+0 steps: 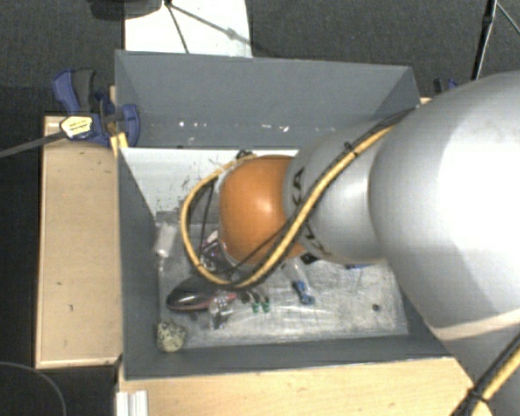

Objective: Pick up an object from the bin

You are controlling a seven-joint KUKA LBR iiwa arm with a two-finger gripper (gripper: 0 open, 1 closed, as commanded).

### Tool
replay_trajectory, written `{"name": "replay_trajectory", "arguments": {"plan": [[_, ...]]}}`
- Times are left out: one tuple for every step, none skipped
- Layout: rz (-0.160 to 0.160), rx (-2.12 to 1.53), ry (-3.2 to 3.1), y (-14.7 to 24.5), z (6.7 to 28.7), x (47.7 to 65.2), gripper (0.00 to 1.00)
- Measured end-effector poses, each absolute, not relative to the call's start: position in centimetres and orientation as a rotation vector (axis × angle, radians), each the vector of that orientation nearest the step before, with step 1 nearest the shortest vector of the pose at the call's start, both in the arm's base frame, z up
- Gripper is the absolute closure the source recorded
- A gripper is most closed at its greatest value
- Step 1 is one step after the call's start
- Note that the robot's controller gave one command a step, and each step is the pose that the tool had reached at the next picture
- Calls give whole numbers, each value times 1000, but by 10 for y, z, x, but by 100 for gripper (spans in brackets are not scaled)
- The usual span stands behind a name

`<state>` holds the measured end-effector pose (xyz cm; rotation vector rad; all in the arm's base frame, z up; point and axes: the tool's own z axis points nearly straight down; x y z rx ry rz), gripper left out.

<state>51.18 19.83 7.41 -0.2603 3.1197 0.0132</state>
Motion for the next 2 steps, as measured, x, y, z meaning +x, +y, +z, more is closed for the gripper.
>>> {"name": "replay_trajectory", "arguments": {"plan": [[4,-247,3123,197,147,520,100],[7,-226,3122,227,244,549,100]]}}
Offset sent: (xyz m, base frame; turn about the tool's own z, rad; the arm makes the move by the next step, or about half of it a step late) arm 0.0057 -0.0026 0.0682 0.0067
